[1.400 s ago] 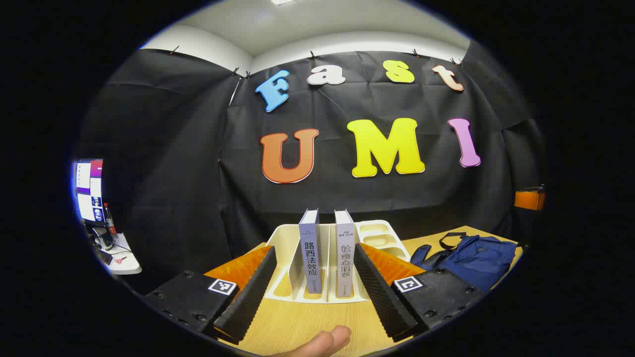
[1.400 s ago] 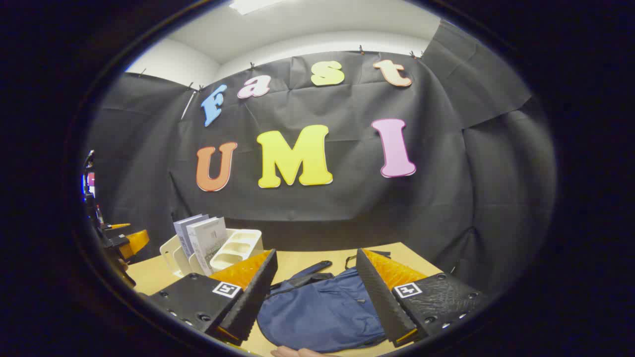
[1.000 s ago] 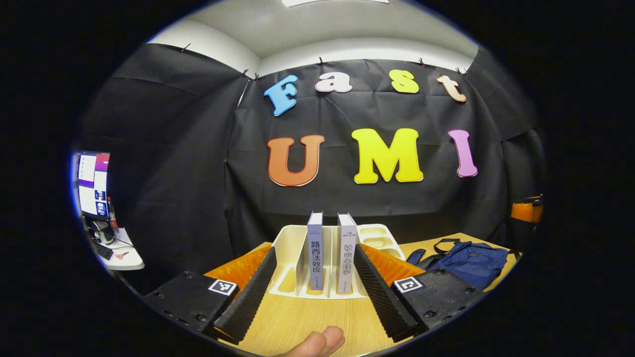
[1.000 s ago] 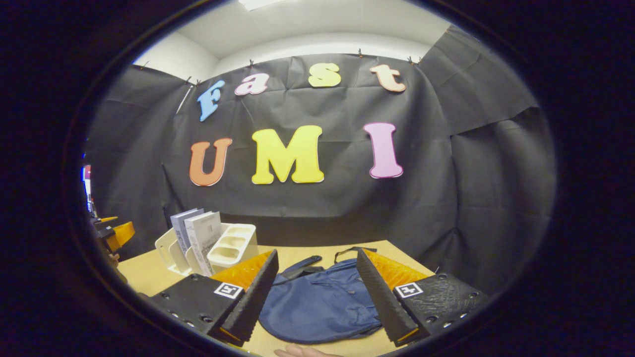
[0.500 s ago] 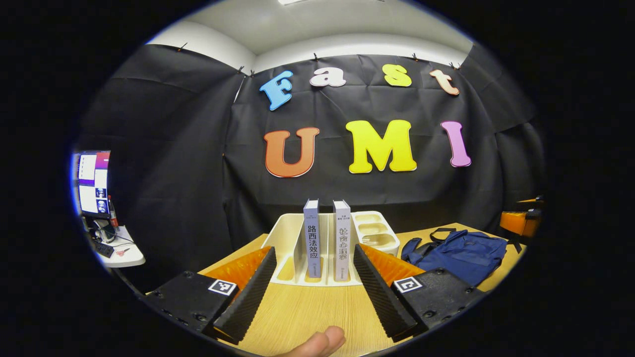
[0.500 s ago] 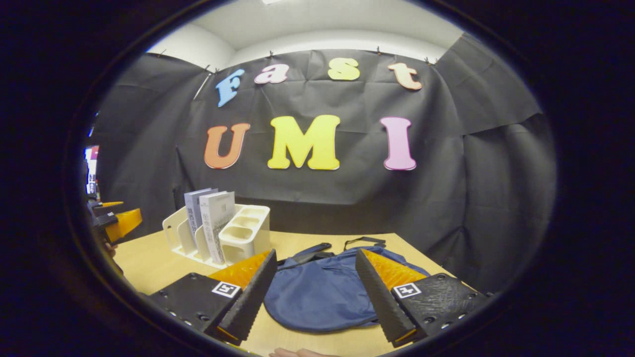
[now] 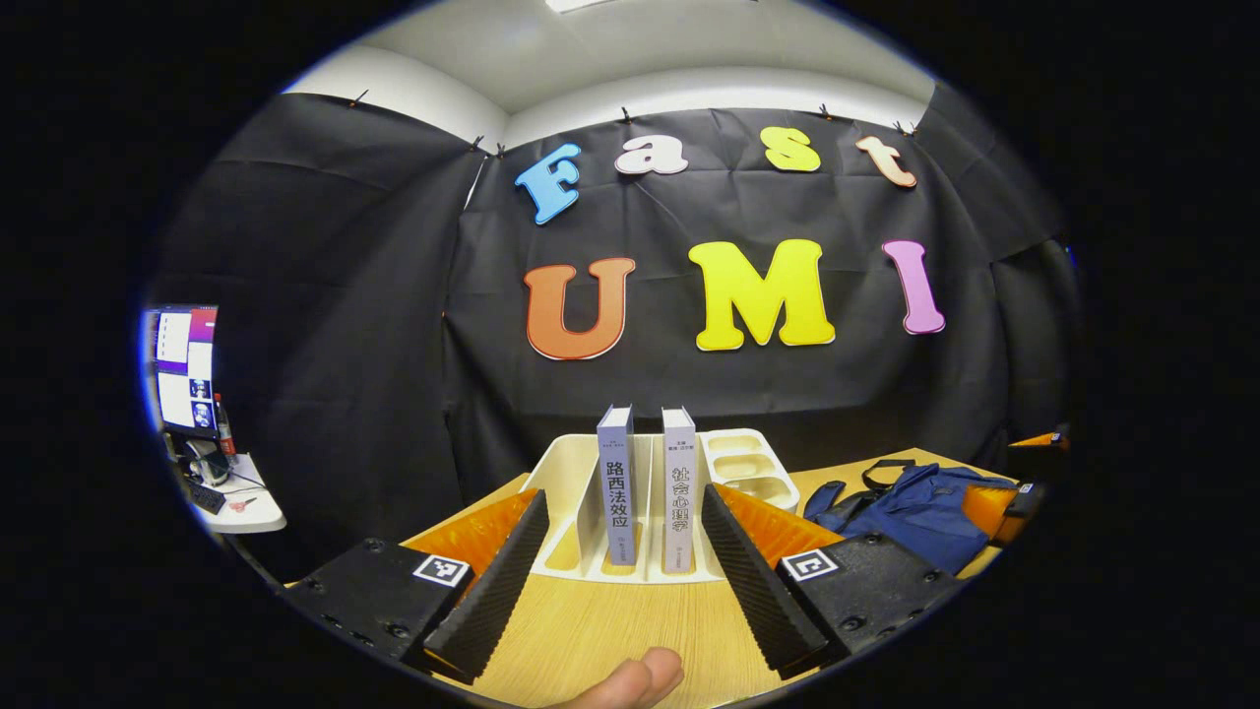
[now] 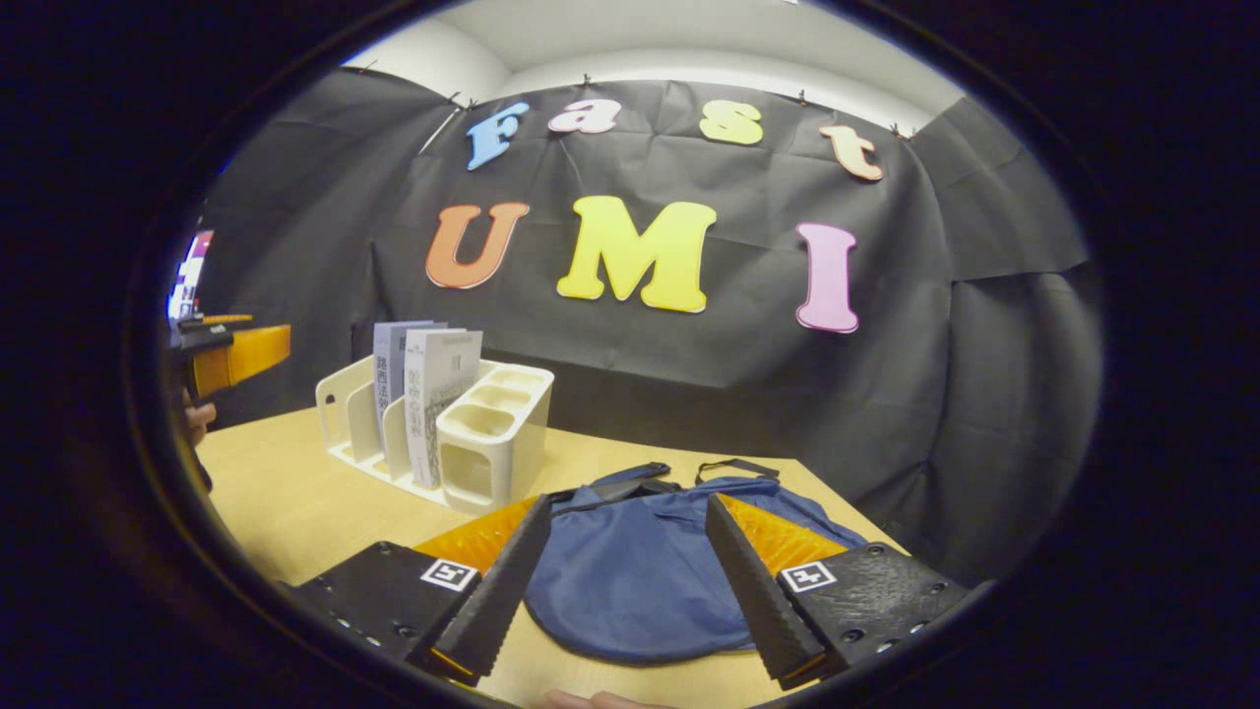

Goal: Open the schoolbag, grab two books from the bookshelf and put them into the schoolbag.

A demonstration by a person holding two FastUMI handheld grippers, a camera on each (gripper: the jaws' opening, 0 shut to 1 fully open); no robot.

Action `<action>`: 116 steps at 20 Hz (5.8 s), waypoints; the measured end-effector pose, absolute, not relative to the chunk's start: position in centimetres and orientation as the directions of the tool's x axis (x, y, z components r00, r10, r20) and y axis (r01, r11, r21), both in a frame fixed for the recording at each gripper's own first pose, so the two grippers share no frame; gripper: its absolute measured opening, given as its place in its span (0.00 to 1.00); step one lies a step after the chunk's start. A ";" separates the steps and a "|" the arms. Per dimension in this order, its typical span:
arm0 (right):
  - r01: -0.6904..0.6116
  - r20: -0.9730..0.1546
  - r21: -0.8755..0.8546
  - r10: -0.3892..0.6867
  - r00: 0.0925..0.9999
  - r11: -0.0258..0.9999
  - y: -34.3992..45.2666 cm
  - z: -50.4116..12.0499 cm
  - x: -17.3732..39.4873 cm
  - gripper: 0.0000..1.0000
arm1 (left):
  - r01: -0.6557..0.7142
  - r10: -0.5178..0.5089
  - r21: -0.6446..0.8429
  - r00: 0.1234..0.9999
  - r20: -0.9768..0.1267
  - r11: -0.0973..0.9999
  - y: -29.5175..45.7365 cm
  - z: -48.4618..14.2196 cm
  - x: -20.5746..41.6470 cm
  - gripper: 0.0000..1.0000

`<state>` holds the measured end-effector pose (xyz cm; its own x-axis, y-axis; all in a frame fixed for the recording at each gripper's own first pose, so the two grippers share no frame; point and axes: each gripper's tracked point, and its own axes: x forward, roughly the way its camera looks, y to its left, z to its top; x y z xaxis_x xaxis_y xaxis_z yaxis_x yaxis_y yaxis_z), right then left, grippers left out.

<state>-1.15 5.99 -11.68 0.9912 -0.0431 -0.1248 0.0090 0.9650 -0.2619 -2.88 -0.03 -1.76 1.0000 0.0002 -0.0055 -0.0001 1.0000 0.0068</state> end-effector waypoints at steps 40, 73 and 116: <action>0.033 -0.329 -0.538 -0.246 0.912 0.842 4.3 -15.7 7.6 0.05 | 0.038 -0.041 -0.056 0.998 -0.055 0.998 -0.1 -3.3 -2.4 0.99; -0.041 -0.184 -0.174 0.009 0.983 0.984 -10.6 -1.8 8.3 0.05 | 0.123 -0.081 0.091 0.926 -0.368 0.988 -7.0 1.8 19.0 0.98; -0.068 -0.200 -0.147 0.037 0.979 0.987 -11.3 -4.8 7.6 0.05 | 0.168 -0.147 -0.051 0.628 -0.764 0.984 -5.9 -4.0 10.9 0.46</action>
